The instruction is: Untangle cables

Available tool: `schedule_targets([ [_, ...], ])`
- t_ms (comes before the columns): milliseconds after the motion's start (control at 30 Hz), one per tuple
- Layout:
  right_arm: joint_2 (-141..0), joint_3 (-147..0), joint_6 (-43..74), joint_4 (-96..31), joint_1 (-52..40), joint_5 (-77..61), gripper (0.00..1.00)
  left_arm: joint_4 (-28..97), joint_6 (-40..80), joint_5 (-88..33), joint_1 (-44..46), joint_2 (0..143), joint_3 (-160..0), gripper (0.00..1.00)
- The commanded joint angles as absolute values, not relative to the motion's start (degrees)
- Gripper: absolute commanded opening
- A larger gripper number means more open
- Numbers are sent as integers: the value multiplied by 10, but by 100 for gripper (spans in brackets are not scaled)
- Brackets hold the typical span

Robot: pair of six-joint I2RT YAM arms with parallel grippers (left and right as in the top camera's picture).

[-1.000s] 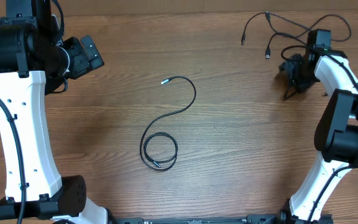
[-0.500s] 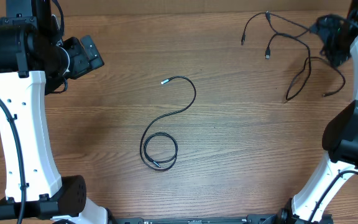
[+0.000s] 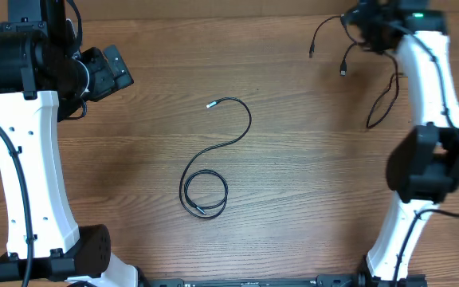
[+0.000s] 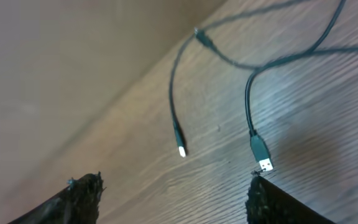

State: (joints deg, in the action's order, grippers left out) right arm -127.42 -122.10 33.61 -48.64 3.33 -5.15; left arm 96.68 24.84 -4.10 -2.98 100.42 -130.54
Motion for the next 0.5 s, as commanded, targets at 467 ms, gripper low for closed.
schedule_targets([
  [467, -1405, -1229, 259, -393, 33, 49, 57, 961, 270, -44, -26, 1005, -1309, 100],
])
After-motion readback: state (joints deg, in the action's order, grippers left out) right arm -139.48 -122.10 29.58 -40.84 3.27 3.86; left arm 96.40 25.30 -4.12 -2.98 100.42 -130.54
